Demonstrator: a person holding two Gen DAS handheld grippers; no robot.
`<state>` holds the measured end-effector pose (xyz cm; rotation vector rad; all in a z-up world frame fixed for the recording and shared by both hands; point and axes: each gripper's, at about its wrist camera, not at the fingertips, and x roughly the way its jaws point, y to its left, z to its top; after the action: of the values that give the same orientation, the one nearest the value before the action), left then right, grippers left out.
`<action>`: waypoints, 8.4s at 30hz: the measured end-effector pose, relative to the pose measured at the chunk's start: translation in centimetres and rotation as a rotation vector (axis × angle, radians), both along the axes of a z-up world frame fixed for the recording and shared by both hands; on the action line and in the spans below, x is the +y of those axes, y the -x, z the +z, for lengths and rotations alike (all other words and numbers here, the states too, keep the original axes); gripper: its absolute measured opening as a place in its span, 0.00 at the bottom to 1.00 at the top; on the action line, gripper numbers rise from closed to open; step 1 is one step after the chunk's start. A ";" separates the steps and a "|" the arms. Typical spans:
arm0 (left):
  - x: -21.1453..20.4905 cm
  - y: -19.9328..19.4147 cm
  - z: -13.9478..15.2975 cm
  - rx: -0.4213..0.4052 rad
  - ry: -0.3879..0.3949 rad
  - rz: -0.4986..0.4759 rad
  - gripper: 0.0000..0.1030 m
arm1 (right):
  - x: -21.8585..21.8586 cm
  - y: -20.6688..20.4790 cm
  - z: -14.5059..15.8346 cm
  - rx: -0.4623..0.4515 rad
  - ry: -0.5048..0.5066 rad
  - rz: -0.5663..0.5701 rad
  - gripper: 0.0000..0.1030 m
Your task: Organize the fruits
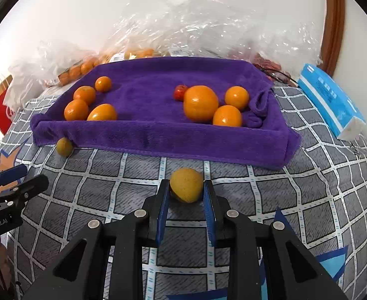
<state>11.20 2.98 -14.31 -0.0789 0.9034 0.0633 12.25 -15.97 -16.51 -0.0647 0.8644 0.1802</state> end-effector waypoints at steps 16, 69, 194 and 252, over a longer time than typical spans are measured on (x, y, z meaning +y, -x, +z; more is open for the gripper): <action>-0.4 -3.8 -0.9 -0.019 0.085 0.024 0.36 | -1.8 -1.0 0.1 0.007 -0.066 -0.061 0.26; 0.9 -0.7 3.3 -0.146 0.128 -0.001 0.24 | -1.8 2.8 4.1 -0.052 -0.082 -0.137 0.26; -1.2 -14.0 0.4 0.061 0.206 -0.040 0.24 | -0.1 -13.5 1.7 -0.075 -0.037 -0.074 0.26; -2.3 9.9 12.7 -0.236 0.031 0.034 0.93 | -2.7 12.5 15.6 -0.231 -0.036 -0.135 0.93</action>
<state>1.27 0.71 -1.61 -0.1283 0.6676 0.0701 -0.20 -18.68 -0.93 0.0063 0.6323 0.0603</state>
